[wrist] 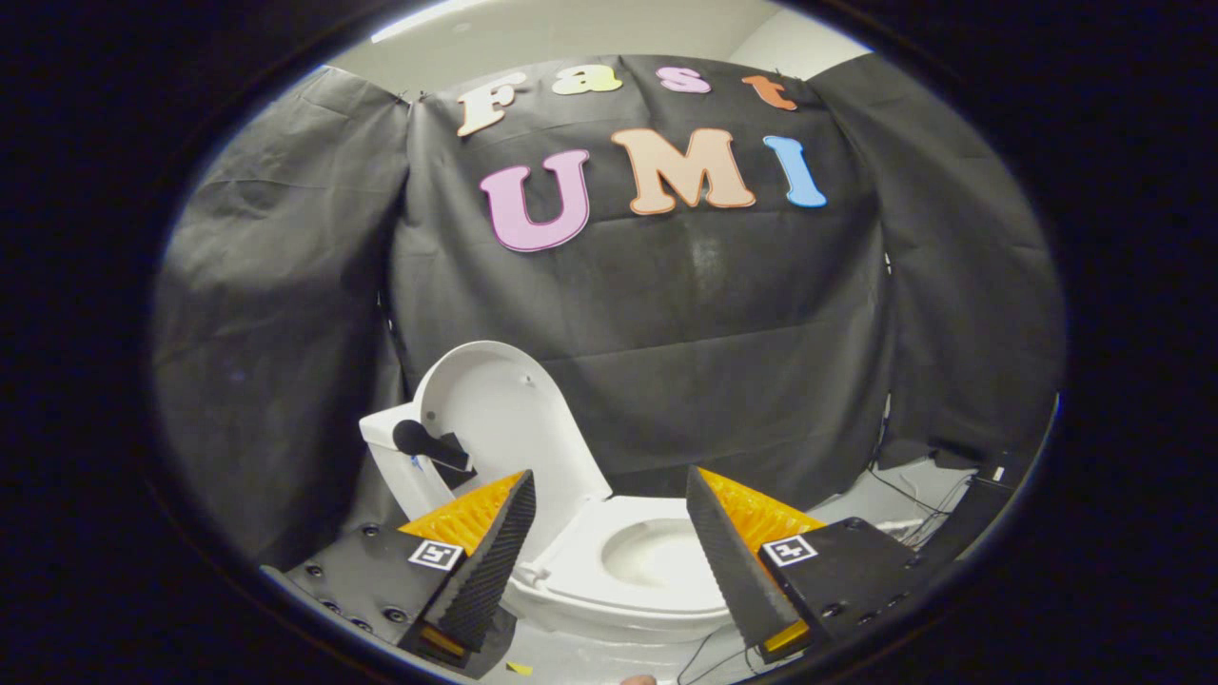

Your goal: Open the toilet lid.

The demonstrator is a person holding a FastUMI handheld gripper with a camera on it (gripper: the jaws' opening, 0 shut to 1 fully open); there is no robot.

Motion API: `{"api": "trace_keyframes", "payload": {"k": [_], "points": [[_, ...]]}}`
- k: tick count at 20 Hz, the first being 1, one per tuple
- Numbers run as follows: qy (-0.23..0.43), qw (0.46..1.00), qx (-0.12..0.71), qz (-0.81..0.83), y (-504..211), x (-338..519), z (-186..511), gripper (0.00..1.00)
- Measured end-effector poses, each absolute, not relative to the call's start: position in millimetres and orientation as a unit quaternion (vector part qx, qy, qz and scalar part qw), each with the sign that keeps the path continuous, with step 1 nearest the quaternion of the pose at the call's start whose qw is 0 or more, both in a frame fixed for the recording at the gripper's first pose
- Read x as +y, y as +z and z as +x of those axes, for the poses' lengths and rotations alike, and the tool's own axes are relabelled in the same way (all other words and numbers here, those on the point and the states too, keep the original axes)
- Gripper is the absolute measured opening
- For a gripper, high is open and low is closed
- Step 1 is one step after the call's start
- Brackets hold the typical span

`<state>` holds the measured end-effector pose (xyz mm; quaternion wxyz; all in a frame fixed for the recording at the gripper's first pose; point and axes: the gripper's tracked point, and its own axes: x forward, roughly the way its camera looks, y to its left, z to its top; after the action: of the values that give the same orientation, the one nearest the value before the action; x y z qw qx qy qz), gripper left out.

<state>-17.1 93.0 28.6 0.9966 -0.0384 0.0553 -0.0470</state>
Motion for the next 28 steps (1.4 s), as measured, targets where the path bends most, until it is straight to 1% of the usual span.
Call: {"api": "trace_keyframes", "payload": {"k": [5, 10, 15, 18, 24, 28], "points": [[-0.043, 0.997, 0.058, -0.038, 19, 72, -45, 0.98], [-0.047, 0.996, 0.076, -0.006, -11, 52, -73, 0.98], [-0.059, 0.995, 0.066, 0.042, -9, 34, -87, 0.98], [-0.066, 0.996, 0.062, 0.024, -10, 27, -90, 0.98], [-0.055, 0.995, 0.077, -0.01, -25, 33, -93, 0.98], [-0.055, 0.996, 0.06, -0.044, -17, 38, -94, 0.98]]}}
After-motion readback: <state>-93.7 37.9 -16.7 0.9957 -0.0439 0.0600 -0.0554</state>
